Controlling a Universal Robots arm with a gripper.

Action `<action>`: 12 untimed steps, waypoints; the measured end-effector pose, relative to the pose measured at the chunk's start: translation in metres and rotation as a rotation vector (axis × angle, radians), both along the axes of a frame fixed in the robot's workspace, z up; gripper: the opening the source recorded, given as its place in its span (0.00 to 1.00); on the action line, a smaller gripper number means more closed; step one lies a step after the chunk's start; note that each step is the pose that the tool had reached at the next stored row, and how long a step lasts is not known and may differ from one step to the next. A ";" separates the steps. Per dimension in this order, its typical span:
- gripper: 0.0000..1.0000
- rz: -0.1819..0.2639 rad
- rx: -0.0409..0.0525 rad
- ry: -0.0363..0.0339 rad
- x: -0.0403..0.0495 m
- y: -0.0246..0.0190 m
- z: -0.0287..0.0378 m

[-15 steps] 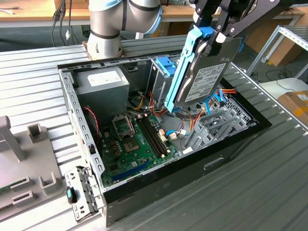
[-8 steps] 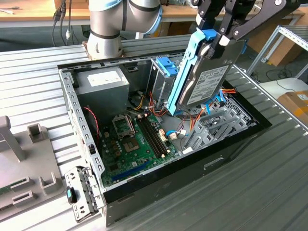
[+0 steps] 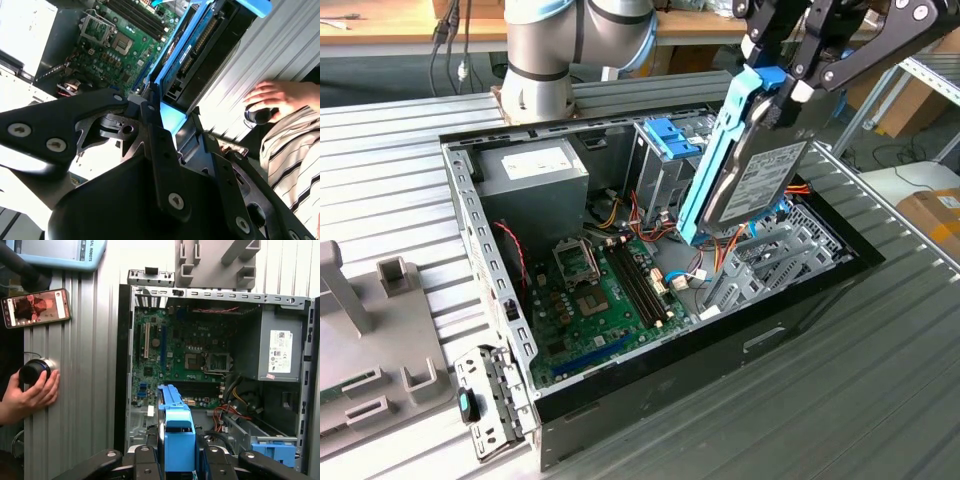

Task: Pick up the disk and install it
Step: 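Pick up the disk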

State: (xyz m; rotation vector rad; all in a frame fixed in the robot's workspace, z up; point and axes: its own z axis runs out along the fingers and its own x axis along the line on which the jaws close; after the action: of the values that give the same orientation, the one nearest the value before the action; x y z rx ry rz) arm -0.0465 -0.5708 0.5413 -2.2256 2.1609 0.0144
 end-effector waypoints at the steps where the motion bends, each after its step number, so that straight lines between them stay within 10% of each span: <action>1: 0.36 0.000 0.0000 0.0000 0.0126 0.0000 -0.0005; 12: 0.36 0.000 0.0000 0.0002 0.0913 0.0000 -0.0030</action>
State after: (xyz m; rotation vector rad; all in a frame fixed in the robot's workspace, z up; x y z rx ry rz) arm 0.0448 -0.5708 0.5382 -2.2256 2.1611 0.0147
